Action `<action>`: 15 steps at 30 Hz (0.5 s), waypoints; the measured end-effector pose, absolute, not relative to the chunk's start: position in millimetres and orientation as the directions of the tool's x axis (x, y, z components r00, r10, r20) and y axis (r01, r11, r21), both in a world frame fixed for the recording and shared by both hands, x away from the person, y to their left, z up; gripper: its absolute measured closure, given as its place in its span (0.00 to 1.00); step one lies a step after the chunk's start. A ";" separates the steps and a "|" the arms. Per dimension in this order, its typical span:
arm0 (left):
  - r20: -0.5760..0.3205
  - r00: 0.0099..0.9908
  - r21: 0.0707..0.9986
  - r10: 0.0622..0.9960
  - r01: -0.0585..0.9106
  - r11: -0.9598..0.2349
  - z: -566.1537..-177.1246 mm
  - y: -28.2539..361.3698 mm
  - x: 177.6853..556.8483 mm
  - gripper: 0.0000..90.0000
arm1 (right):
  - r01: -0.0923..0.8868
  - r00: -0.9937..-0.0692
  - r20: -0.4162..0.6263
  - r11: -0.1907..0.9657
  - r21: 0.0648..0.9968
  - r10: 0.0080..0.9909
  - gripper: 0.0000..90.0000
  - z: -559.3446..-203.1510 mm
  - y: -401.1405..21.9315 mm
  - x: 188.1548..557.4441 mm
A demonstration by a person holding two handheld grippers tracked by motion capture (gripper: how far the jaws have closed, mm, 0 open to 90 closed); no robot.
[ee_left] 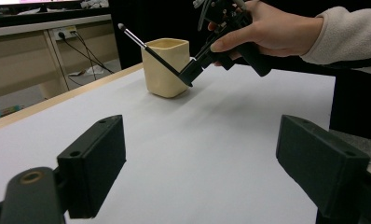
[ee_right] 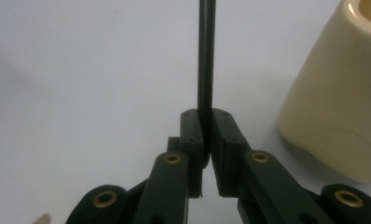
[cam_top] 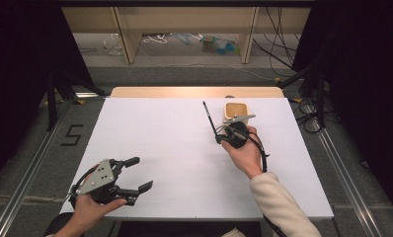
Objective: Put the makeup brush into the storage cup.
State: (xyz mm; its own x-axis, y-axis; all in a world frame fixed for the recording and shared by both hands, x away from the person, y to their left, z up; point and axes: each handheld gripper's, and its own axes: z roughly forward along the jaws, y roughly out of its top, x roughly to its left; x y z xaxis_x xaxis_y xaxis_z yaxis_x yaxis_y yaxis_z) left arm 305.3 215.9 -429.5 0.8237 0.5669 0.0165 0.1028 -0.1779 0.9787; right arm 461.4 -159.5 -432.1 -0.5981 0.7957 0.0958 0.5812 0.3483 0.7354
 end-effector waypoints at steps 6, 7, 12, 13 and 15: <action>0.016 0.824 0.978 0.567 0.105 -0.179 -429.7 215.8 305.5 0.18 | 0.580 -0.603 0.099 0.350 0.735 0.792 0.94 -427.7 -162.4 458.3; 0.016 0.824 0.978 0.567 0.104 -0.179 -429.6 215.8 305.4 0.18 | 0.566 -0.611 0.087 0.357 0.743 0.787 0.94 -428.7 -162.9 458.9; 0.015 0.822 0.979 0.569 0.104 -0.176 -429.5 216.1 305.5 0.18 | 0.556 -0.613 0.096 0.342 0.758 0.784 0.94 -428.8 -165.6 456.3; 0.015 0.822 0.979 0.569 0.104 -0.176 -429.5 216.0 305.5 0.18 | 0.545 -0.616 0.101 0.330 0.771 0.782 0.94 -428.8 -166.6 454.7; 0.015 0.822 0.979 0.570 0.103 -0.175 -429.4 216.0 305.5 0.18 | 0.557 -0.613 0.119 0.321 0.766 0.781 0.94 -427.8 -166.5 453.4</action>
